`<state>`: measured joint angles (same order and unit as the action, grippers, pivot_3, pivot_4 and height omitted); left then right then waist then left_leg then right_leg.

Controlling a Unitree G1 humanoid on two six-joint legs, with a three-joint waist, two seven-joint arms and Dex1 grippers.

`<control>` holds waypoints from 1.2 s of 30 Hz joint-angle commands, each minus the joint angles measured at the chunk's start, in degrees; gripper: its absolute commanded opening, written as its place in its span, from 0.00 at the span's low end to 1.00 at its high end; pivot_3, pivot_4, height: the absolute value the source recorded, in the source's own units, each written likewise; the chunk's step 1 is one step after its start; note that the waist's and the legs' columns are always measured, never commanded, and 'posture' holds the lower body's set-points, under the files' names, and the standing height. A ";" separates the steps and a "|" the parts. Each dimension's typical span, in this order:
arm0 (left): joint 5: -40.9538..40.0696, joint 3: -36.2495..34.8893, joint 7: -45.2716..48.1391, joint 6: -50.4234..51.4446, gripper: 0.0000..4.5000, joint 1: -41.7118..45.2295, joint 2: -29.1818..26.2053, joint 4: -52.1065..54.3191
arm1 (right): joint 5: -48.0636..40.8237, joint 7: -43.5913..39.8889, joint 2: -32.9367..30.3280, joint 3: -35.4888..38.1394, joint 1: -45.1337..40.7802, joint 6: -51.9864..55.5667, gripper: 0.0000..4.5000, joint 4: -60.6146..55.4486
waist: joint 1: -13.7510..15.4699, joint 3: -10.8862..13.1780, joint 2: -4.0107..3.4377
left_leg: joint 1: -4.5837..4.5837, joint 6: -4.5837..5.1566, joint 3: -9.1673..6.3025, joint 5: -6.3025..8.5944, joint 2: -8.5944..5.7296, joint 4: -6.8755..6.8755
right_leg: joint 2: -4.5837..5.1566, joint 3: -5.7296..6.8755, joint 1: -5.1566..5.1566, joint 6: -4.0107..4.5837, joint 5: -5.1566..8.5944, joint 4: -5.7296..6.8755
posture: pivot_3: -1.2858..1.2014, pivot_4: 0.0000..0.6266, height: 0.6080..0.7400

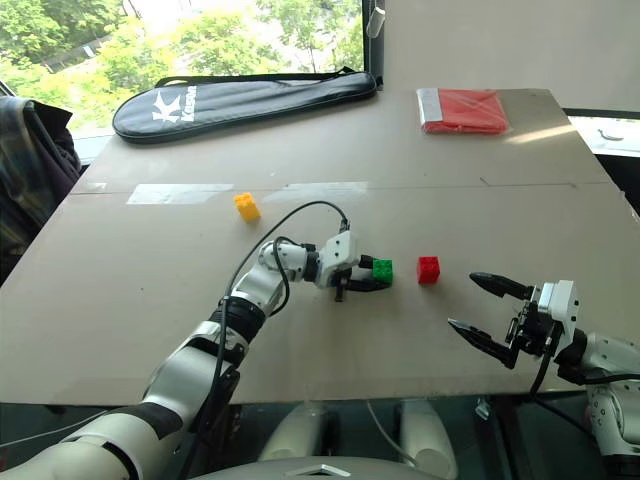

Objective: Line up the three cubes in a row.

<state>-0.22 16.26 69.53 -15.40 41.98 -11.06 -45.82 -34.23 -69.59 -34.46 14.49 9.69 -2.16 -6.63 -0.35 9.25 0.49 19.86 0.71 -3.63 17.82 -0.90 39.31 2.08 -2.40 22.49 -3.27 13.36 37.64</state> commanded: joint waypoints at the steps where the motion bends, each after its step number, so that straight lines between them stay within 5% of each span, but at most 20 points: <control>1: 1.93 0.89 -1.89 1.49 0.52 -1.11 -0.18 -1.97 | -0.39 -0.44 0.03 0.77 -0.03 -1.19 1.00 -0.67 | -0.02 0.00 0.00 | 0.00 0.00 0.00 0.00 0.00 0.00 | 0.00 0.00 0.00 -0.02 0.01 0.00 | 0.52 0.24 1.00; 5: 4.05 1.64 -5.13 -0.57 0.89 -1.24 -0.55 -2.56 | -0.39 -0.48 -0.02 0.70 0.00 -1.40 1.00 -0.51 | -0.09 0.00 -0.01 | -0.01 0.00 -0.02 0.00 0.01 -0.02 | 0.00 0.00 0.01 -0.10 0.06 0.01 | 0.52 0.24 1.00; 17: 3.57 1.44 -5.47 -0.59 0.89 -1.44 -0.59 -2.48 | -0.36 -0.93 0.15 0.53 0.04 -1.80 1.00 0.10 | -0.16 0.00 0.00 | -0.01 0.00 -0.03 0.00 0.03 -0.02 | 0.00 -0.01 0.01 -0.14 0.09 -0.01 | 0.52 0.24 1.00; 22: -4.98 -1.28 4.28 1.91 0.89 -4.29 -1.45 5.77 | -0.58 -1.23 0.26 0.60 0.17 -1.65 1.00 -0.08 | -0.59 0.02 -0.01 | 0.01 0.00 -0.02 0.00 0.05 -0.10 | 0.00 -0.01 0.06 -0.15 0.10 -0.03 | 0.52 0.24 1.00; 31: -9.66 -5.16 10.73 7.30 0.89 -5.68 -12.70 20.18 | -1.38 -1.86 0.31 0.67 0.23 -1.10 1.00 -0.76 | -0.61 0.25 0.01 | 0.66 -0.01 -0.03 0.00 0.12 -0.23 | -0.07 -0.05 0.82 0.11 -0.04 -0.04 | 0.52 0.24 1.00; 36: -11.47 -12.43 2.48 9.30 0.89 -7.47 -18.16 26.32 | -2.04 -1.47 0.90 -0.45 -0.60 -0.11 1.00 -2.30 | -0.36 0.27 0.01 | 0.91 -0.01 -0.07 0.00 0.21 -0.22 | 0.01 -0.01 1.08 0.11 -0.04 -0.02 | 0.52 0.24 1.00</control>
<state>-9.81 6.73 75.20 -6.58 35.59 -28.32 -23.19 -34.89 -70.91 -33.76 14.17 9.67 -2.52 -6.53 -0.70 9.52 0.50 20.78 0.70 -3.72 17.82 -0.69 39.09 2.12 -2.40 23.57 -3.16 13.32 37.61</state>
